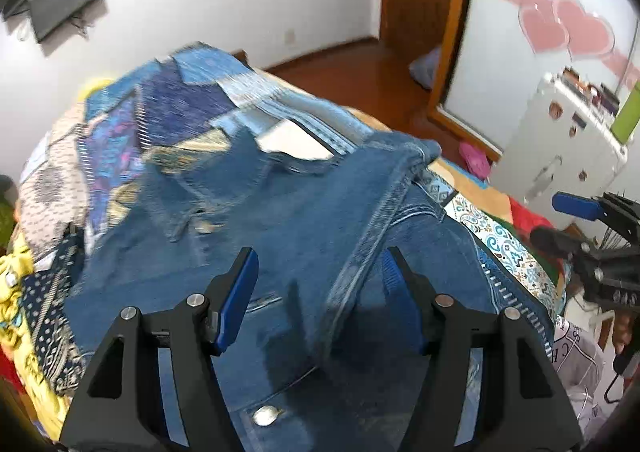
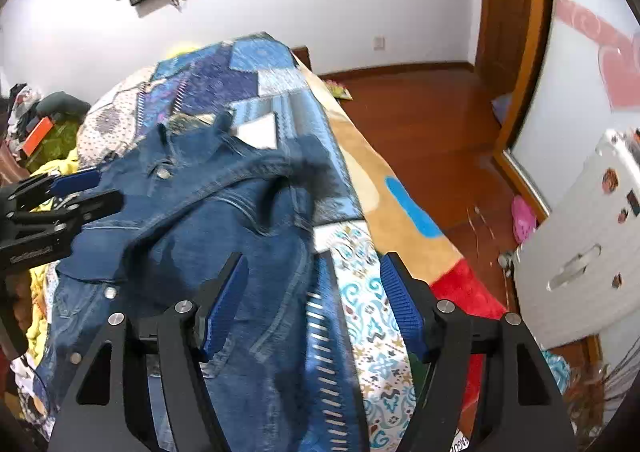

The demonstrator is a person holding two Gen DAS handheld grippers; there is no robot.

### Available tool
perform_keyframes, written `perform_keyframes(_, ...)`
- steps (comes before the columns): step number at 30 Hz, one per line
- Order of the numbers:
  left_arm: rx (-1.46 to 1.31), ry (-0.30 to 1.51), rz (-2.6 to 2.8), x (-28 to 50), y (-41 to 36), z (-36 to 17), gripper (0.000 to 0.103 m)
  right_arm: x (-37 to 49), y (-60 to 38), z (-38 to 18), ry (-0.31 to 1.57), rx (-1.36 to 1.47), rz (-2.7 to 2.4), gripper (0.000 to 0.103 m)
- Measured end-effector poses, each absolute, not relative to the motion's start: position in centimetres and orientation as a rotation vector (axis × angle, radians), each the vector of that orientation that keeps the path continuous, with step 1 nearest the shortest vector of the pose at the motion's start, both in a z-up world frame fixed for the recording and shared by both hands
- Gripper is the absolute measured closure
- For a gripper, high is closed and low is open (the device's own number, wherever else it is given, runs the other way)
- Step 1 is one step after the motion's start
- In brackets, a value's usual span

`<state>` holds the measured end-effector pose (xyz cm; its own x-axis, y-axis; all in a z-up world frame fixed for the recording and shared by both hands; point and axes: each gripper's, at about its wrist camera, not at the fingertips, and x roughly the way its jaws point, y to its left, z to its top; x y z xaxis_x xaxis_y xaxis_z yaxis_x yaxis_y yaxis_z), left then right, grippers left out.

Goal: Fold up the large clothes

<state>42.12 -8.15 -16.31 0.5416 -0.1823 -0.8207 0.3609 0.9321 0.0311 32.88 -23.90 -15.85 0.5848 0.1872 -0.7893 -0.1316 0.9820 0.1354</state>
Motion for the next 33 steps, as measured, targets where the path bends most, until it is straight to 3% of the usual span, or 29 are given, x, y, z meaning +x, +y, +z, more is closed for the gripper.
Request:
perform_keyframes(15,0.260,1.068,-0.286,50.0,-13.8,-23.1,0.041,33.8,-23.5,-22.4,1.071,0.063,0.209,0.038)
perform_keyframes(18,0.259,1.025,-0.251,50.9,-13.7,-22.6,0.063,33.4,-23.3,-22.5,1.060,0.037,0.203,0.037)
perform_keyframes(21,0.277,0.953,-0.222,51.2,-13.1,-21.3,0.091,33.1,-23.0,-22.5,1.058,-0.001,0.203,0.036)
perform_keyframes(33,0.178,0.632,-0.076,46.8,-1.2,-8.7,0.097,33.1,-21.7,-20.3,1.056,-0.069,0.188,0.036)
